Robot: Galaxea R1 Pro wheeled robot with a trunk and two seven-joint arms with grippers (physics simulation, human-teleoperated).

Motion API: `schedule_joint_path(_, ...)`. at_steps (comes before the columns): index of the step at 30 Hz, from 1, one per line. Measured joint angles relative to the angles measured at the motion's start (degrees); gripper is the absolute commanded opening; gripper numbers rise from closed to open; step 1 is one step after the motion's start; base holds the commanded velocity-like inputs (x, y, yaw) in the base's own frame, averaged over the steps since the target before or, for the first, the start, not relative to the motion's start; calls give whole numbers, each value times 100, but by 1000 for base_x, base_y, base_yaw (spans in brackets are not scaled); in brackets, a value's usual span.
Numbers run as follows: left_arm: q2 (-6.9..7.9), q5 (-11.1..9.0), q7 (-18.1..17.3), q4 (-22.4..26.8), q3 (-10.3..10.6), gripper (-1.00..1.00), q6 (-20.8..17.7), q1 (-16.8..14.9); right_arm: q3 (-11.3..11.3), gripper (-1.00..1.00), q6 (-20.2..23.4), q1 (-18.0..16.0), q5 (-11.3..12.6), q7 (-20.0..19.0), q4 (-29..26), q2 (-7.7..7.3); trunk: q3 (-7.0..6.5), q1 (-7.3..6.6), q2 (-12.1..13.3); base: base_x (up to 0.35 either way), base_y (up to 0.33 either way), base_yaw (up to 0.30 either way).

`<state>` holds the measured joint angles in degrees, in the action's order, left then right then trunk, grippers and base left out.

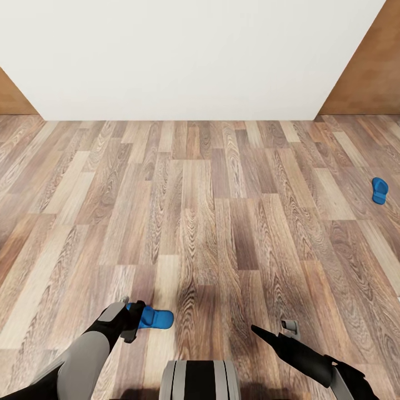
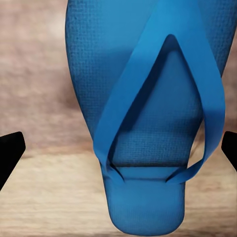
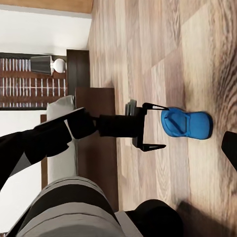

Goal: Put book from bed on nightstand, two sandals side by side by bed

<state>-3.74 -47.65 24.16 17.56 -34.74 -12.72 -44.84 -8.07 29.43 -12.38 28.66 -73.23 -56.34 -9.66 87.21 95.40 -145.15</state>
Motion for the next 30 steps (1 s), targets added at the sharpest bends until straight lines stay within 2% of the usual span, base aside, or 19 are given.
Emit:
schedule_joint_path(10, -7, -5, -12, 0, 4, 100, 0, 0, 0, 100, 0, 0, 0, 2, 1, 0, 0, 0, 0, 0, 0, 0)
schedule_joint_path(23, -32, 6, -309, 0, 15, 100, -11, 0, -2, 100, 0, 0, 0, 2, 0, 0, 0, 0, 0, 0, 0, 0)
schedule_joint_path(30, -37, 8, -387, 0, 181, 100, -21, 0, -1, 100, 0, 0, 0, 2, 0, 0, 0, 0, 0, 0, 0, 0)
